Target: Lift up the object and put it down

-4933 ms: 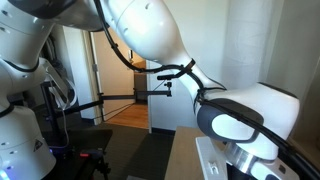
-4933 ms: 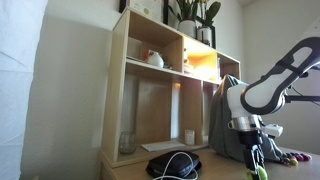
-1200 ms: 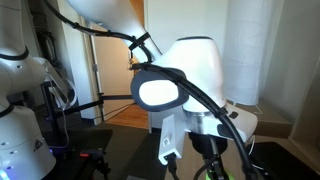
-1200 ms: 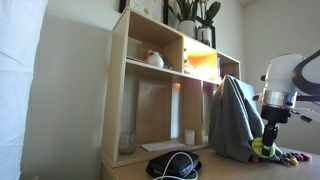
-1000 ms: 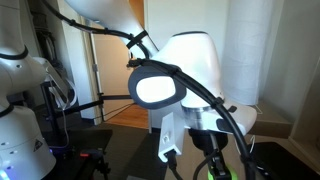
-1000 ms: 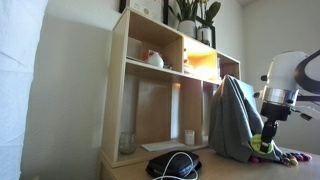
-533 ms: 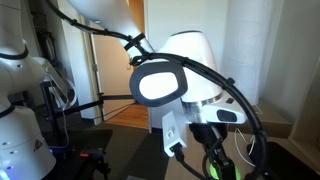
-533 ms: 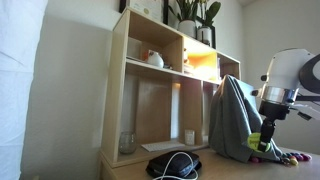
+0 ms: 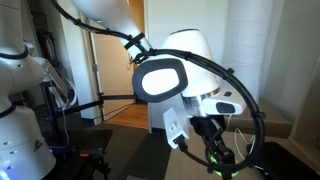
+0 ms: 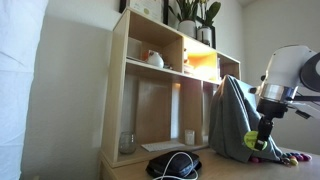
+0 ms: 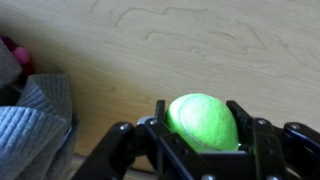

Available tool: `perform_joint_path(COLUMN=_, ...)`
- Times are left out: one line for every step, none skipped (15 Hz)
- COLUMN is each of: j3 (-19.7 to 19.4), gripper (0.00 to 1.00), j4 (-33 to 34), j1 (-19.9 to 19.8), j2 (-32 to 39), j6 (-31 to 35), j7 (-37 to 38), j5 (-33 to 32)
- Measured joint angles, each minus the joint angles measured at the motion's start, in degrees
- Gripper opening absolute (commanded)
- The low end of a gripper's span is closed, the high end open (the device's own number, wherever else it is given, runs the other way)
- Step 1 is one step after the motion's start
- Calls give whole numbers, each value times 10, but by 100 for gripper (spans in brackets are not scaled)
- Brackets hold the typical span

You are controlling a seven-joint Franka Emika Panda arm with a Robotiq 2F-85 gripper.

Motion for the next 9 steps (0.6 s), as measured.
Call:
perform_joint_path(j3=-1, gripper=37, j4=2, j1=2, j2=-1, j6=-9, j7=0, j5=0)
perform_joint_path(j3=-2, gripper=37, j4=6, j1=5, j2=-2, j6=-20, j7=0, j5=0)
perform_joint_path(j3=-2, gripper=37, j4=9, j1=7, j2=-4, j6=-32, j7=0, j5=0)
perform_joint_path(j3=-2, gripper=37, j4=12, j1=9, j2=-8, j6=-46, j7=1, j5=0)
perform_joint_path(j3=-2, gripper=37, j4=13, j1=12, j2=-14, j6=-58, j7=4, j5=-2)
perform_joint_path(j3=-2, gripper=37, j4=13, j1=15, j2=-22, j6=-70, j7=13, j5=-9)
perform_joint_path(j3=-2, gripper=37, j4=12, j1=17, j2=-32, j6=-77, j7=23, j5=-16)
perform_joint_path(j3=-3, gripper=37, j4=10, j1=20, j2=-43, j6=-85, j7=31, j5=-22)
perform_joint_path(j3=-3, gripper=37, j4=8, j1=22, j2=-54, j6=-91, j7=37, j5=-28)
